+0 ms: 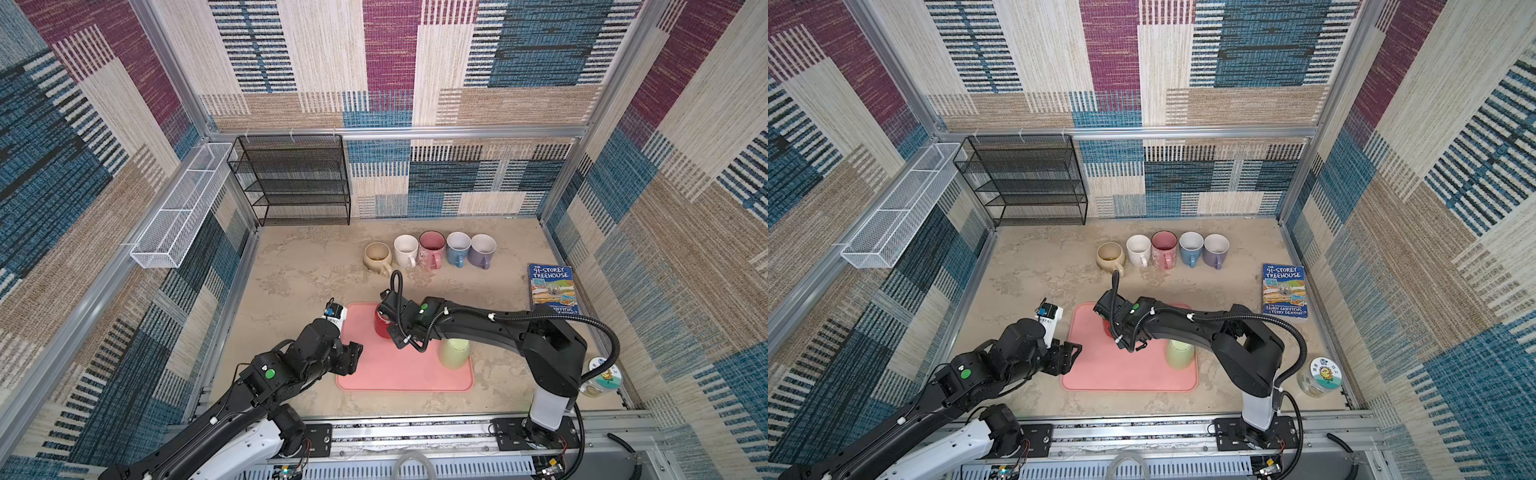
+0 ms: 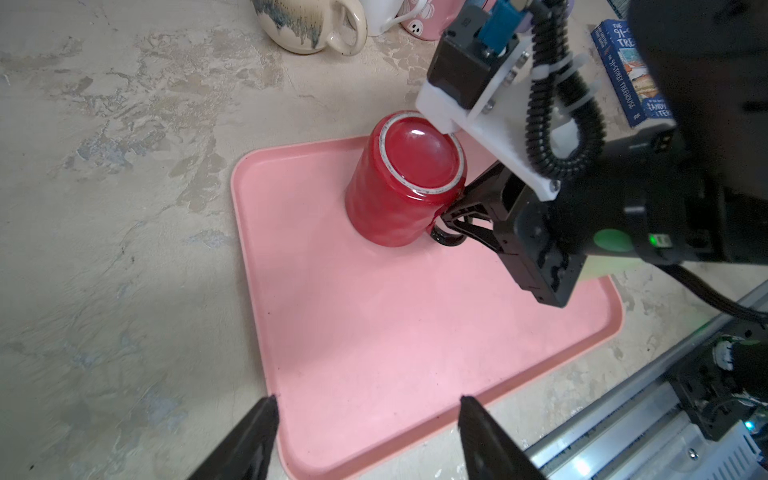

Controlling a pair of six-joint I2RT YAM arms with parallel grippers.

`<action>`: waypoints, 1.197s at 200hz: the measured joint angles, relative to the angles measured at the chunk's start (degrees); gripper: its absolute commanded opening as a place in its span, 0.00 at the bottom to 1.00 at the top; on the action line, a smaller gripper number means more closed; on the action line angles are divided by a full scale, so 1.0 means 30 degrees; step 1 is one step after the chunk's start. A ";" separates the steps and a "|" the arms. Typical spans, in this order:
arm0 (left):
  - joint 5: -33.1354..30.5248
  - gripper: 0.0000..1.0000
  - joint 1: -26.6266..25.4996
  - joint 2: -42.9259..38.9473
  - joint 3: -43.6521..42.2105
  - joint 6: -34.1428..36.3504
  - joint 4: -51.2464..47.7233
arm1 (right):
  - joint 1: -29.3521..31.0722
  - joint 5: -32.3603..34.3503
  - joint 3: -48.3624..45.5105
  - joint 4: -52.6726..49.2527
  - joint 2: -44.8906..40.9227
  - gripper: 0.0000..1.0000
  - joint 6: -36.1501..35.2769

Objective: Turn the mug right side up
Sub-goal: 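Lift the red mug off the tray with the right gripper, then close the left gripper on the red mug's rim while the right holds it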

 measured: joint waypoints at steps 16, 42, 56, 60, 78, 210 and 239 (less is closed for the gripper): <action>0.0124 0.74 0.0000 -0.0372 -0.0415 -0.0066 0.0510 | -0.0051 -0.0233 -0.0306 0.0226 -0.0663 0.00 -0.0073; 0.0801 0.75 0.0000 -0.1384 -0.1494 -0.0379 0.1727 | -0.0342 -0.0867 -0.0984 0.1173 -0.2025 0.00 -0.0211; 0.1253 0.75 0.0000 -0.2055 -0.2208 -0.0605 0.2586 | -0.0495 -0.1370 -0.1486 0.1887 -0.2878 0.00 -0.0270; 0.1428 0.75 0.0000 -0.2222 -0.2404 -0.0721 0.2834 | -0.0576 -0.1545 -0.1654 0.2127 -0.3162 0.00 -0.0284; 0.1996 0.75 0.0000 -0.2987 -0.3344 -0.0998 0.4175 | -0.0867 -0.2419 -0.2550 0.3395 -0.4452 0.00 -0.0364; 0.5034 0.74 0.0816 -0.1596 -0.8320 -0.4488 2.0363 | -0.4546 -1.1628 -0.7096 1.3639 -1.0892 0.00 0.2346; 0.6025 0.72 0.1188 0.0364 -0.8102 -0.4983 2.3722 | -0.5078 -1.3282 -0.7490 1.4943 -1.1176 0.00 0.2980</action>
